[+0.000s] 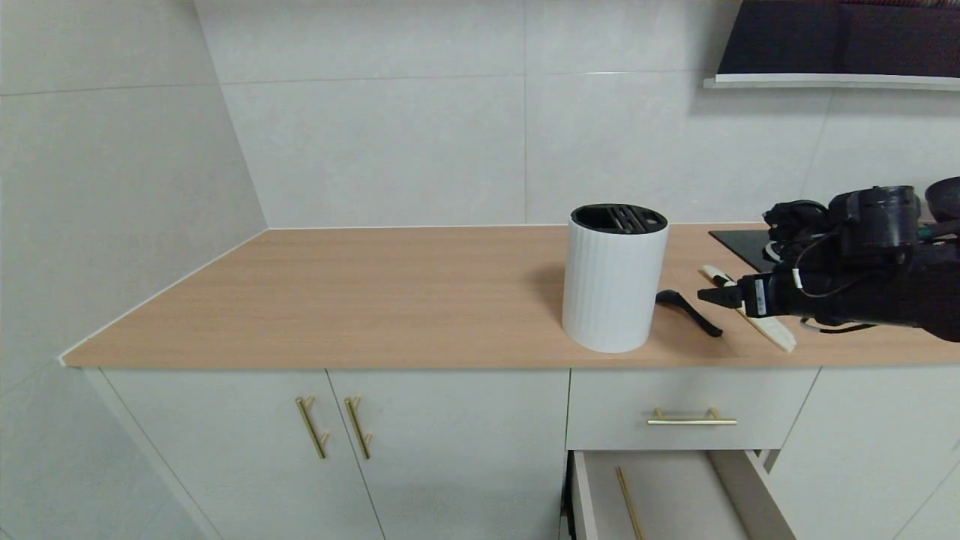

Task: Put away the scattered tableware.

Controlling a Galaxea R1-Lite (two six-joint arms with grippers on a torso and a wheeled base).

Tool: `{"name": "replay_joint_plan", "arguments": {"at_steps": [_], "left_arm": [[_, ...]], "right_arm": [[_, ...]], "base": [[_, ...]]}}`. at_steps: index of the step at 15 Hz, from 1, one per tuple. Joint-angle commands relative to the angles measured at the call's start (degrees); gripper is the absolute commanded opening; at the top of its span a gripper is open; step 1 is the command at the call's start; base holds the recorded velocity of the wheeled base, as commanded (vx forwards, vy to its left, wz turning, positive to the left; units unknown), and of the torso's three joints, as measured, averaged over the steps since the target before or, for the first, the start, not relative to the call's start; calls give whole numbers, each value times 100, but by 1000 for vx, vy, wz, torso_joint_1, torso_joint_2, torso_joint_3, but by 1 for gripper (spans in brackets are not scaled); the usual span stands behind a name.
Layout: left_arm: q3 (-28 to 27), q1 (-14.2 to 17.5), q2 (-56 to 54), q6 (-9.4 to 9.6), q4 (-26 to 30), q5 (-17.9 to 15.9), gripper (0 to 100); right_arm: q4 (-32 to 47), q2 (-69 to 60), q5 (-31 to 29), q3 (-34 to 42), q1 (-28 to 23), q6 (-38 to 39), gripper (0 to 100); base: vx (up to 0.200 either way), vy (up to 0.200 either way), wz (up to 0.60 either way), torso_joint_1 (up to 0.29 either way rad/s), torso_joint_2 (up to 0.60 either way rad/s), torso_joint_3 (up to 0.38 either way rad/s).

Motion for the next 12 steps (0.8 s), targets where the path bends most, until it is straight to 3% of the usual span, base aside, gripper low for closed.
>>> {"name": "replay_joint_plan", "arguments": {"at_steps": [1,5,12], "left_arm": [[0,-1,2,2,0,-2,100],[0,-1,2,2,0,-2,100],[0,-1,2,2,0,-2,100]], "right_arm": [[-80,1361,239,-994,-282,-171,100],[-810,2082,301,-1082,-282,-224,100],[-871,2328,301,-1152,-282,-259,100]], "base": [[0,0,0,0,0,0],[0,0,0,0,0,0],[0,0,0,0,0,0]]}}
